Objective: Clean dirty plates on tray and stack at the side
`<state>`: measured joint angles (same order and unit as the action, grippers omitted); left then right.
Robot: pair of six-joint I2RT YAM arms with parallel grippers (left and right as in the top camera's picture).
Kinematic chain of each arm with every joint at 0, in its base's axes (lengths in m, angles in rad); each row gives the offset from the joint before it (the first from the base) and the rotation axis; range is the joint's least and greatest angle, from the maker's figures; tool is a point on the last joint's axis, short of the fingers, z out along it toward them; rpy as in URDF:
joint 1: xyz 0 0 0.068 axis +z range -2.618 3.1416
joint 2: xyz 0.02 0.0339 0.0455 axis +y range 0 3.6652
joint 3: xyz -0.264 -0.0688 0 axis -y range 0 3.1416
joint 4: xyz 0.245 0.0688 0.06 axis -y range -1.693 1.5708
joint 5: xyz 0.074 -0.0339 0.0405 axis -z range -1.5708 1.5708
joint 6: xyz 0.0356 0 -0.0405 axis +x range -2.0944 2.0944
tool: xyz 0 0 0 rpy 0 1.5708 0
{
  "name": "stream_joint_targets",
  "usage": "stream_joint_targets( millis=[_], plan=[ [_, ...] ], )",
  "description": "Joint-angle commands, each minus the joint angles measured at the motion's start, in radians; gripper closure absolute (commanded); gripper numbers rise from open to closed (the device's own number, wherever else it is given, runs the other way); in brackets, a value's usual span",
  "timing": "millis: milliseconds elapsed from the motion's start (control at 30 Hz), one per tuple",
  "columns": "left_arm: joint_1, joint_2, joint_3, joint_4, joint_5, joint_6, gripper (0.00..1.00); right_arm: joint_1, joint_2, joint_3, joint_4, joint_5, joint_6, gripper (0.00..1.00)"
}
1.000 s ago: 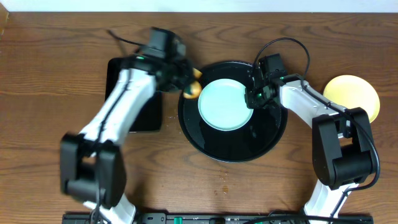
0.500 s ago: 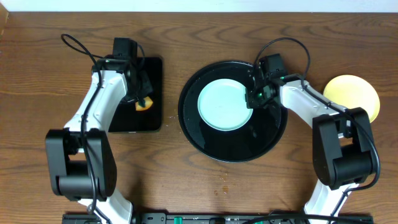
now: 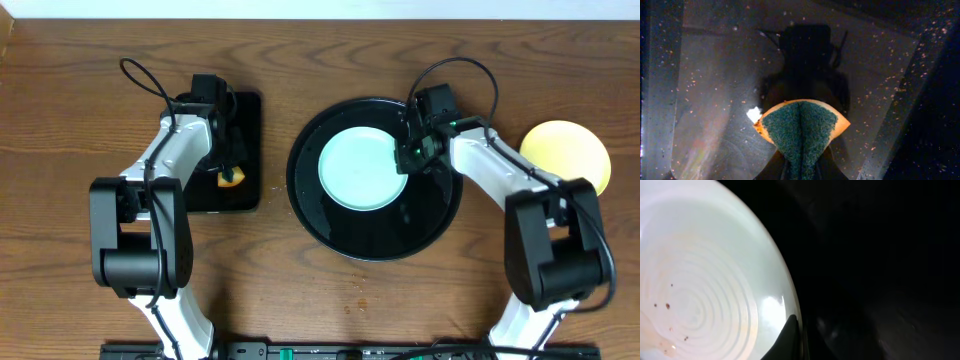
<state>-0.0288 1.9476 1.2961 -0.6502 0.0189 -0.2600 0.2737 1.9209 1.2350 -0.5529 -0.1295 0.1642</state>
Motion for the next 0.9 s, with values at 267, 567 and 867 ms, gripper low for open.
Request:
stream_joint_targets(
  millis=[267, 567, 867],
  plan=[
    [0.002, 0.002, -0.002, -0.002, -0.016, 0.016, 0.87, 0.200, -0.422, 0.049, -0.063, 0.668, -0.160, 0.99],
    [0.002, 0.002, -0.002, 0.001, -0.016, 0.016, 0.87, 0.492, -0.396, 0.047, -0.013, 1.353, -0.185, 0.99],
    [0.002, 0.002, -0.002, 0.001, -0.016, 0.016, 0.87, 0.492, -0.378, 0.046, -0.060, 1.070, -0.012, 0.99]
  ],
)
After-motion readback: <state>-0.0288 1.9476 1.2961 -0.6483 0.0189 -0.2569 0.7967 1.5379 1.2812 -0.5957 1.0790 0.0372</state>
